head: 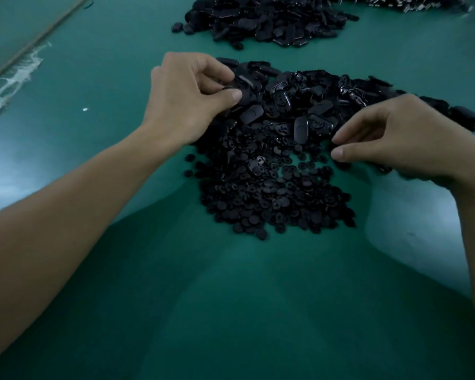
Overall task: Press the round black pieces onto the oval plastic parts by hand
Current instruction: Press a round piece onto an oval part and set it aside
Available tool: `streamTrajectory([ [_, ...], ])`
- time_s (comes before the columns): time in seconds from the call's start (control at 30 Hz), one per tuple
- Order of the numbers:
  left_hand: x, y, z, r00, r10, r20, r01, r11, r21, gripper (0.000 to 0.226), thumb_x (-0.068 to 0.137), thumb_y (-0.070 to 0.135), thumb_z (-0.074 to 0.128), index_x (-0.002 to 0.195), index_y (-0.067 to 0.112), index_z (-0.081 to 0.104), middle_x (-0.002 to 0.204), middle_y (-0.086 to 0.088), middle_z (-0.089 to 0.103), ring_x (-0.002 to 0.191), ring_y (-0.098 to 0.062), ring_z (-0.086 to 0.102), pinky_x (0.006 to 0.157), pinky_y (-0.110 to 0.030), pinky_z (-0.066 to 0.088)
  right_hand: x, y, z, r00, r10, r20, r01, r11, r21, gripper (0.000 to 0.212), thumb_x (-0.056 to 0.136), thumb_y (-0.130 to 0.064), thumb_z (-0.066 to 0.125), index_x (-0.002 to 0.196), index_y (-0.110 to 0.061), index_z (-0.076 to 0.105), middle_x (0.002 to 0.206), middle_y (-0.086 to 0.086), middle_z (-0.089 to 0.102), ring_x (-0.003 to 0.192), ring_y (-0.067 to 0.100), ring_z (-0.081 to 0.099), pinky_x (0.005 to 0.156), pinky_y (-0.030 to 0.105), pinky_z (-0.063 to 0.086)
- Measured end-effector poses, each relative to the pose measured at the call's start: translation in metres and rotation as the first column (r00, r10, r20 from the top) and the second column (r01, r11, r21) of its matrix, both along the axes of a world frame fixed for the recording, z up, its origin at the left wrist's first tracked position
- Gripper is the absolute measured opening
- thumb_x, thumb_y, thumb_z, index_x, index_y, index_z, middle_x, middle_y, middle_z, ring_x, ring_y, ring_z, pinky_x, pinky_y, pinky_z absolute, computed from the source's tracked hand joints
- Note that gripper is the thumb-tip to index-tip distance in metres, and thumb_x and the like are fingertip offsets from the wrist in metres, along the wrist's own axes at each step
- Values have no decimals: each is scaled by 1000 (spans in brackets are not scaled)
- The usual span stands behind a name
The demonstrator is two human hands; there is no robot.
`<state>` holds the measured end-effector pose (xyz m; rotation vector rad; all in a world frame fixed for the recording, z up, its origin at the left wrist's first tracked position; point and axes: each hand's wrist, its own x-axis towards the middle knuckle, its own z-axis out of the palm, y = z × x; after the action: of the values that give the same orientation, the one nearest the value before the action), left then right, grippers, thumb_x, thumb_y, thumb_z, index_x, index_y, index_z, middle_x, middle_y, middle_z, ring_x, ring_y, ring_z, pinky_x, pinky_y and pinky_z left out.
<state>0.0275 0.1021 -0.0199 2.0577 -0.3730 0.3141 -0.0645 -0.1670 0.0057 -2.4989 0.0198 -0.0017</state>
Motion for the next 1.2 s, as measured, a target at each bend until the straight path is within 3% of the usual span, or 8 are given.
streamTrajectory([
  [0.2, 9, 7, -6, 994, 107, 15, -107, 993, 44, 11, 83, 28, 81, 91, 26, 74, 77, 12, 72, 64, 6, 66, 66, -12, 53, 1, -5, -3, 998, -53, -32, 49, 994, -101, 20, 72, -37, 86, 82, -25, 73, 75, -5, 70, 60, 0, 62, 47, 15, 41],
  [0.47, 16, 15, -14, 984, 173, 39, -175, 982, 71, 7, 84, 32, 79, 88, 29, 74, 72, 21, 64, 60, 19, 55, 58, 0, 40, 3, -2, -5, 999, -26, -31, 24, 998, -65, 15, 80, -20, 83, 86, -24, 70, 79, -1, 69, 73, 8, 63, 75, 29, 51],
  [0.63, 16, 16, -18, 980, 199, 8, -199, 977, 72, 11, 87, 35, 75, 97, 30, 75, 81, 21, 66, 65, 17, 56, 61, -2, 39, 2, 2, -3, 985, -19, 174, 7, 998, 66, 14, 85, -25, 78, 79, -30, 66, 74, -3, 67, 46, -8, 56, 39, 5, 37],
  [0.73, 11, 12, -14, 976, 213, 53, -217, 972, 92, 15, 89, 39, 70, 103, 35, 70, 99, 15, 66, 73, 9, 52, 70, -8, 38, 2, 10, -6, 976, 9, 218, -39, 990, 133, 14, 88, -23, 75, 82, -28, 64, 74, -1, 72, 60, 0, 69, 52, 10, 49],
  [0.87, -13, -7, 5, 990, 26, 139, -36, 997, 73, 8, 91, 31, 70, 85, 27, 72, 72, 22, 66, 62, 12, 59, 60, -6, 43, 0, 29, -11, 931, 33, 362, -110, 975, 195, 10, 89, -21, 76, 85, -29, 71, 72, -5, 73, 62, 8, 72, 59, 21, 57],
  [0.97, -30, -20, 15, 988, -151, 29, 148, 985, 89, 25, 93, 38, 70, 76, 19, 74, 61, 15, 70, 51, 3, 62, 49, -8, 43, -2, 41, -13, 891, 48, 451, -159, 964, 212, 8, 85, -21, 81, 91, -22, 77, 75, -11, 73, 68, 6, 70, 62, 14, 52],
  [1.03, -36, -25, 17, 961, -242, -137, 257, 961, 105, 31, 93, 44, 67, 76, 20, 76, 65, 8, 73, 52, -4, 65, 46, -11, 44, -2, 46, -15, 876, 25, 481, -156, 960, 234, 15, 83, -19, 83, 97, -20, 76, 85, -6, 74, 73, 12, 71, 66, 21, 56],
  [1.2, -42, -31, 14, 868, -346, -356, 327, 938, -114, 20, 93, 29, 70, 77, 19, 76, 68, 1, 74, 56, -6, 65, 48, -15, 48, -2, 55, -21, 862, 5, 506, -144, 961, 237, 24, 82, -7, 79, 102, -20, 74, 98, -10, 72, 84, 9, 72, 77, 27, 60],
])
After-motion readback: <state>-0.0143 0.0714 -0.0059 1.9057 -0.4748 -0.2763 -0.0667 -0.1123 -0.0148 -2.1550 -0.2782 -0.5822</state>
